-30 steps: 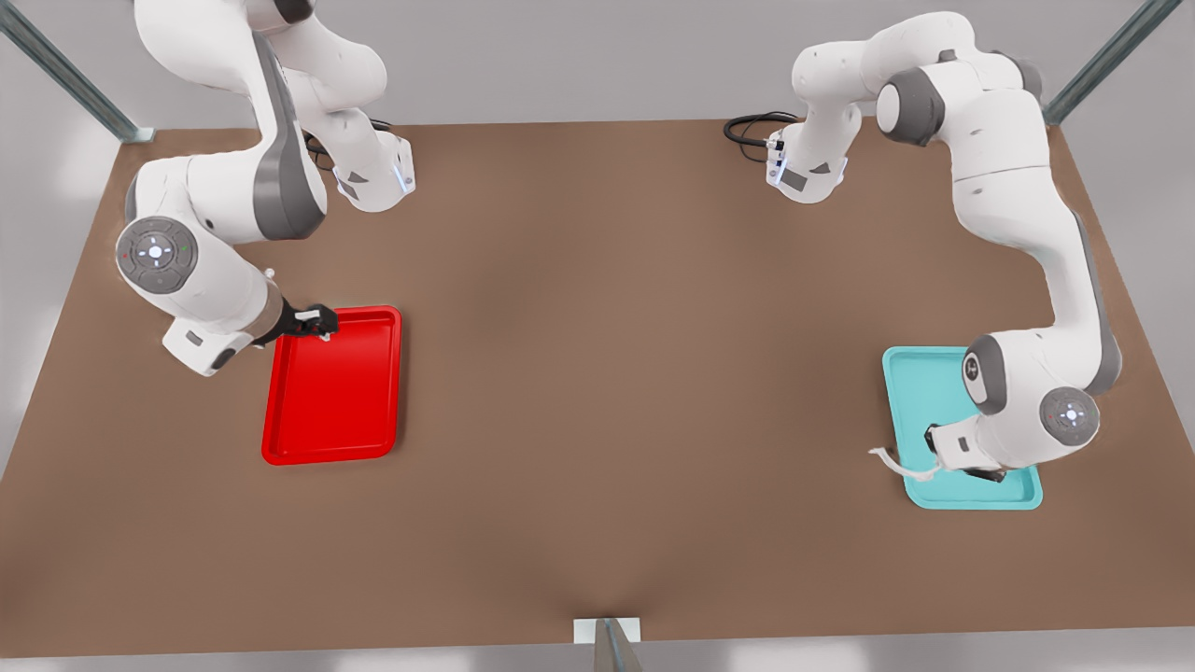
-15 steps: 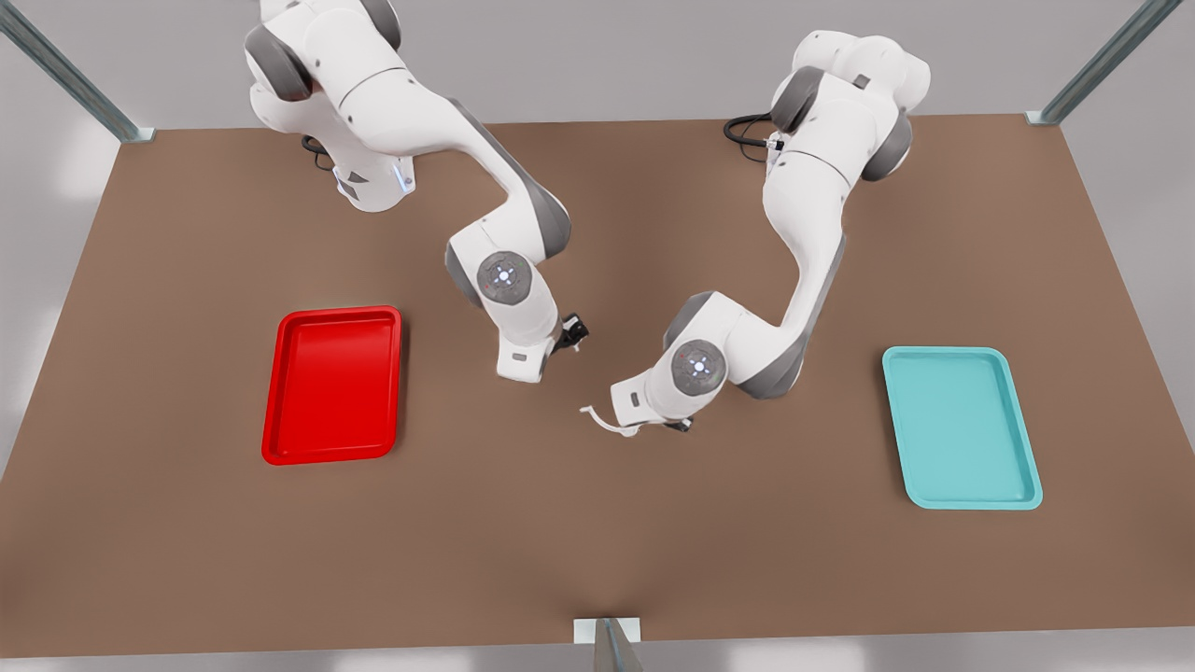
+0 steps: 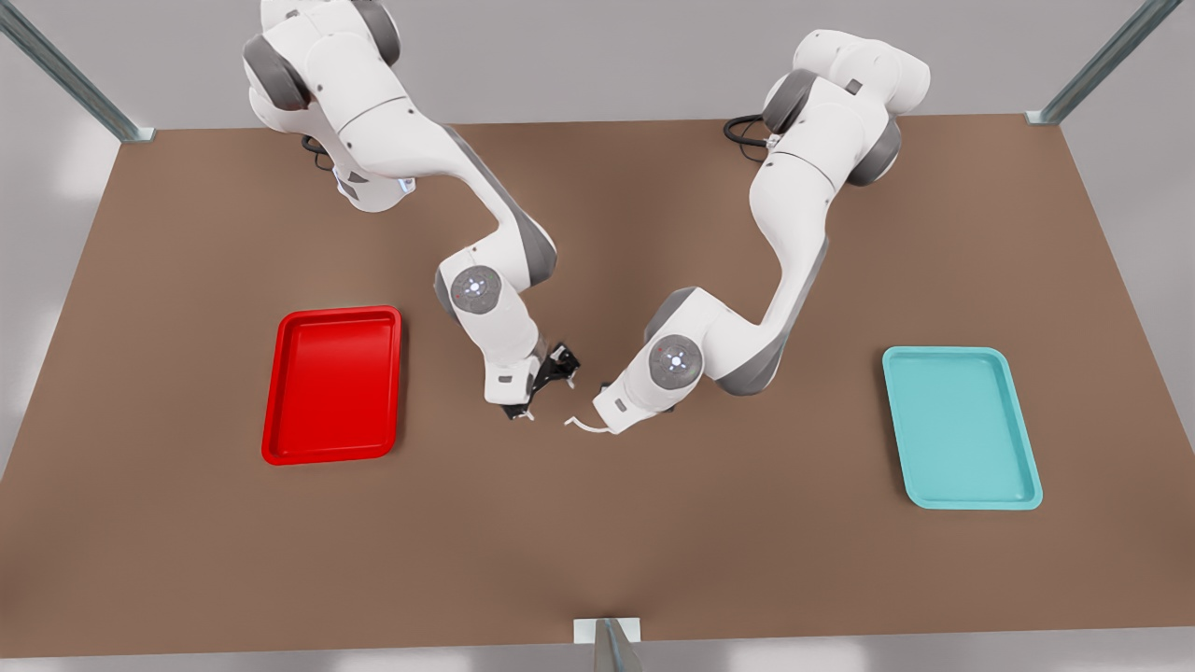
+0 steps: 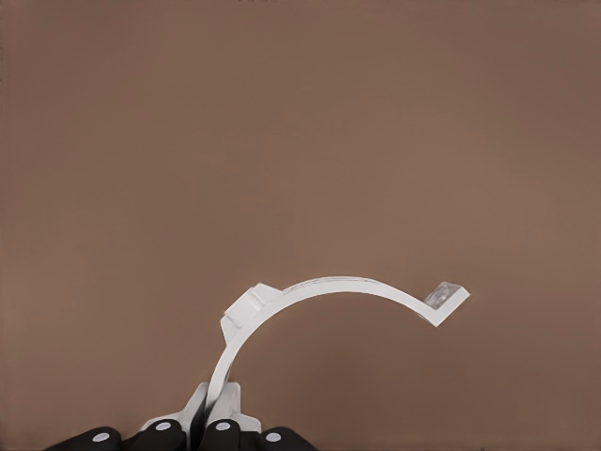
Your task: Take the drainage pipe clamp from the left arm, pass it to the right arm, and place it in the plate on the right side
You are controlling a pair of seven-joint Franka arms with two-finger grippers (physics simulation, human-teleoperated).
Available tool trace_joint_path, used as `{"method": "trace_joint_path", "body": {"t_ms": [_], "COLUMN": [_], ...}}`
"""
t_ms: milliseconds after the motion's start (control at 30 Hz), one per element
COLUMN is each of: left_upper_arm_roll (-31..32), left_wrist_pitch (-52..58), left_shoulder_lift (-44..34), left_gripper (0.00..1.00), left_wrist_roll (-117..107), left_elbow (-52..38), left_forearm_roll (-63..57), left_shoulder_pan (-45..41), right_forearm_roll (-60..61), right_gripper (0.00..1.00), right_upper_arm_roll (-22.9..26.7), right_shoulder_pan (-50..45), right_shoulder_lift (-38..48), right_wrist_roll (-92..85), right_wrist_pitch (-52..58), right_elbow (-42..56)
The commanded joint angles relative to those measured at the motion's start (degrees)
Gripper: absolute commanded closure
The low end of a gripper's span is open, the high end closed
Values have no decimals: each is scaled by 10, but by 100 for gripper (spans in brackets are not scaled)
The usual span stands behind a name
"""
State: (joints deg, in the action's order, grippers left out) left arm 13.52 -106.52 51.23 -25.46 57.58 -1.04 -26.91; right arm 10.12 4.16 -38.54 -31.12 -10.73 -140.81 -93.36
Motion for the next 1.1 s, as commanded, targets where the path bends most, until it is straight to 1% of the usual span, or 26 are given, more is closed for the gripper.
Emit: {"method": "trace_joint_path", "body": {"t_ms": [0, 100, 300, 467, 600, 900, 933, 967, 1000, 1067], "left_upper_arm_roll": [0, 0, 0, 1, 1, 2, 2, 2, 2, 2], "left_wrist_pitch": [6, 6, 4, 4, 6, 6, 5, 4, 4, 5], "left_shoulder_lift": [-2, -2, -1, -1, -2, -2, -2, -2, -2, -3], "left_gripper": [79, 79, 79, 79, 79, 79, 79, 79, 79, 79], "left_wrist_roll": [9, 9, 7, 7, 86, 79, 74, 71, 70, 70], "left_elbow": [0, 1, 2, 2, 2, 2, 2, 1, 1, 1], "left_forearm_roll": [1, 2, 2, 2, 1, -1, -1, -1, -1, 0], "left_shoulder_pan": [0, 1, 0, 0, 0, -5, -5, -5, -5, -5], "right_forearm_roll": [0, 0, -1, 0, -2, -5, -5, -5, -4, -6], "right_gripper": [0, 0, 0, 0, 0, 0, 1, 6, 16, 49], "right_upper_arm_roll": [0, 0, 0, -6, -9, -11, -13, -13, -13, -13], "right_shoulder_pan": [1, 1, 0, -5, -5, -9, -10, -12, -14, -15], "right_shoulder_lift": [-10, -32, -61, -99, -106, -124, -124, -125, -126, -134], "right_wrist_roll": [-367, -375, -374, -373, -375, -374, -374, -373, -374, -376], "right_wrist_pitch": [-80, -152, -221, -224, -224, -223, -223, -223, -223, -223], "right_elbow": [1, 4, 16, 64, 63, 61, 61, 62, 63, 70]}}
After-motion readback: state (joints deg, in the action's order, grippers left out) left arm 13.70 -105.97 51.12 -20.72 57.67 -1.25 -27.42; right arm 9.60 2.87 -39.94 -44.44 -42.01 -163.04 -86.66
